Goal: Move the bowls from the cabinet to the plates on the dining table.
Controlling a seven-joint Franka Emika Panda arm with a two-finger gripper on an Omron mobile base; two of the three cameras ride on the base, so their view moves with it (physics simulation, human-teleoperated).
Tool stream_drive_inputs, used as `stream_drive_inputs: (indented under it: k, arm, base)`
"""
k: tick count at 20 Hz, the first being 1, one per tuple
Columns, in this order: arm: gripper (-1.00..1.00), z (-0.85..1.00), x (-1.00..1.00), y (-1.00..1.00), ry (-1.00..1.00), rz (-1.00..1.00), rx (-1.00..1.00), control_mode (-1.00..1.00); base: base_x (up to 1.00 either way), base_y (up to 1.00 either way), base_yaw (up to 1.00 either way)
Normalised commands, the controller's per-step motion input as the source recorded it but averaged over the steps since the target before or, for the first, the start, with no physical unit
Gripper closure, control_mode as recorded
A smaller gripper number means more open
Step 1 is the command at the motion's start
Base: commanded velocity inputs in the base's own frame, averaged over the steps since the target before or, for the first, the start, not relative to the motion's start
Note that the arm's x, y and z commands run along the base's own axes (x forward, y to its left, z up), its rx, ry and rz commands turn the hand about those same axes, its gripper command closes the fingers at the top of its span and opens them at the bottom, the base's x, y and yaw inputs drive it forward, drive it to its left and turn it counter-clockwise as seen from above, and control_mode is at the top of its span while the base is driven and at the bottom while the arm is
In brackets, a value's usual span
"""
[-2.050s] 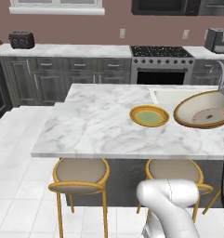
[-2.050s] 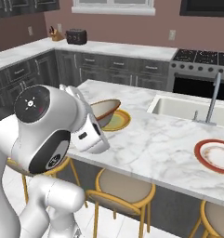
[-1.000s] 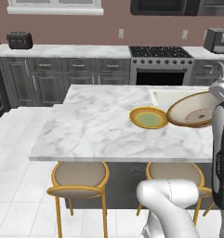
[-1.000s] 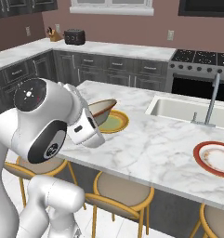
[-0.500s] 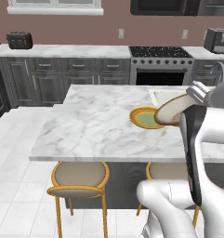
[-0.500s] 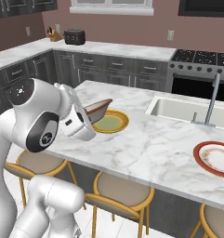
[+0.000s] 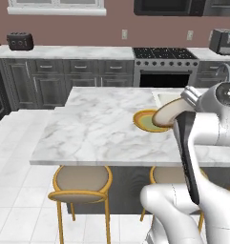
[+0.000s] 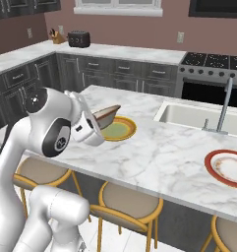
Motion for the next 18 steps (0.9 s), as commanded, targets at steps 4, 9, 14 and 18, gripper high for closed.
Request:
stream_drive_inputs:
  k: [4, 9, 14, 18]
  arm:
    - [1.0, -0.06, 0.42, -0.02, -0.02, 0.01, 0.02, -1.0]
    - [1.0, -0.09, 0.42, -0.06, 0.0, 0.03, 0.09, -1.0]
    - [1.0, -0.13, 0.4, -0.01, 0.0, 0.01, 0.13, -1.0]
    - [1.0, -0.16, 0.37, 0.0, 0.0, 0.01, 0.09, -1.0]
  base:
    - [0.0, 0.0, 0.0]
    - [0.0, 0.0, 0.0]
    - [0.0, 0.0, 0.0]
    - [0.0, 0.0, 0.0]
